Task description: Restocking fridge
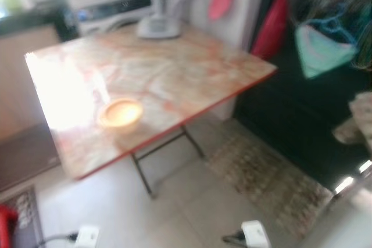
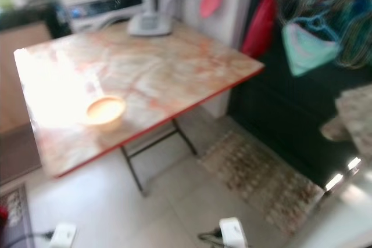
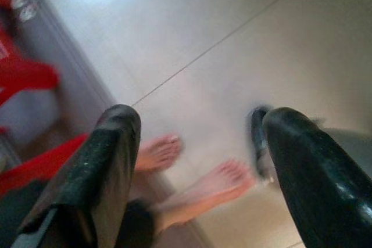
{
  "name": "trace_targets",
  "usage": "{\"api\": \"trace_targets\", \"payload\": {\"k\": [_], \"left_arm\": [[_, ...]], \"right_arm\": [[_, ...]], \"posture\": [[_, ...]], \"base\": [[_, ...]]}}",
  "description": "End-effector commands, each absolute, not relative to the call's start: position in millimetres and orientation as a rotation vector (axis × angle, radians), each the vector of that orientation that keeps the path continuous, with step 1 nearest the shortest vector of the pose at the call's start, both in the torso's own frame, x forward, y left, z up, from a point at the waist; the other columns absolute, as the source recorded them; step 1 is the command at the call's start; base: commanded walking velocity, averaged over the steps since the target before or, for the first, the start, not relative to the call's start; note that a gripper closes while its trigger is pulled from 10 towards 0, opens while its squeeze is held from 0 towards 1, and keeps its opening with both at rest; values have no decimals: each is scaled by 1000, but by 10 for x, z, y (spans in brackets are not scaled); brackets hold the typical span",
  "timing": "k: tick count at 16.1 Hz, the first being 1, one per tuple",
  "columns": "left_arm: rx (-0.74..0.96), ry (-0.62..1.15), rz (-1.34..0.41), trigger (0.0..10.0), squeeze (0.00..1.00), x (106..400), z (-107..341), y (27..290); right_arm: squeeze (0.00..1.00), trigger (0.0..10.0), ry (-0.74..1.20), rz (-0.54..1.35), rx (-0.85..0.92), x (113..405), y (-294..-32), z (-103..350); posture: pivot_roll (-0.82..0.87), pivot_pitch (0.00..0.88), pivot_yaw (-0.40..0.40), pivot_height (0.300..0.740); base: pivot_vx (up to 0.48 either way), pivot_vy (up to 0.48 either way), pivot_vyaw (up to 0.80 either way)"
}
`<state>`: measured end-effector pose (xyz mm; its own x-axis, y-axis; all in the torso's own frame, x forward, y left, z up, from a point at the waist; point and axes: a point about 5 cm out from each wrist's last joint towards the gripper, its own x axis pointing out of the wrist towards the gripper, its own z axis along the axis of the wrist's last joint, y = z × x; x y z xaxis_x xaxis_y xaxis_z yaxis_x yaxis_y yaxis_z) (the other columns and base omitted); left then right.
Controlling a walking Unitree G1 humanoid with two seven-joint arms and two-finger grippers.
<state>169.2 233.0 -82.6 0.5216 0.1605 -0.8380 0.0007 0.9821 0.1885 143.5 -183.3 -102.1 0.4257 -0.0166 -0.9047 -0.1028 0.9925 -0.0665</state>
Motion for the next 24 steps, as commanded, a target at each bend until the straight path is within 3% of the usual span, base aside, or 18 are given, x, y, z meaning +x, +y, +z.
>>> {"api": "trace_targets", "payload": {"k": [1,8,14,17,19,20,24], "left_arm": [[181,1042,126,10000,0,1603,-839,2431],[194,1029,141,10000,0,1616,-831,2437],[199,944,151,10000,0,1670,-790,2437],[238,820,188,10000,0,1739,-719,2451],[272,513,192,10000,0,2207,-403,2252],[283,389,200,10000,0,2267,-268,2250],[313,129,279,10000,0,2127,53,2308]], "right_arm": [[0,10000,1097,76,-118,1554,-1756,-984],[0,10000,1093,78,-116,1569,-1768,-977],[0,10000,1081,61,-92,1597,-1765,-965],[0,10000,1081,60,-92,1595,-1764,-966],[0,10000,1081,56,-90,1588,-1770,-968],[0,10000,1081,52,-89,1583,-1779,-969],[0,10000,1089,59,-97,1558,-1797,-977]], "posture": [[44,0,6,740],[51,0,0,740],[53,0,-2,740],[57,0,1,740],[51,0,2,740],[53,0,1,740],[59,0,-4,740]], "base": [[274,0,800],[0,0,800],[0,0,0],[0,0,0],[0,0,0],[0,0,0],[0,0,0]]}}
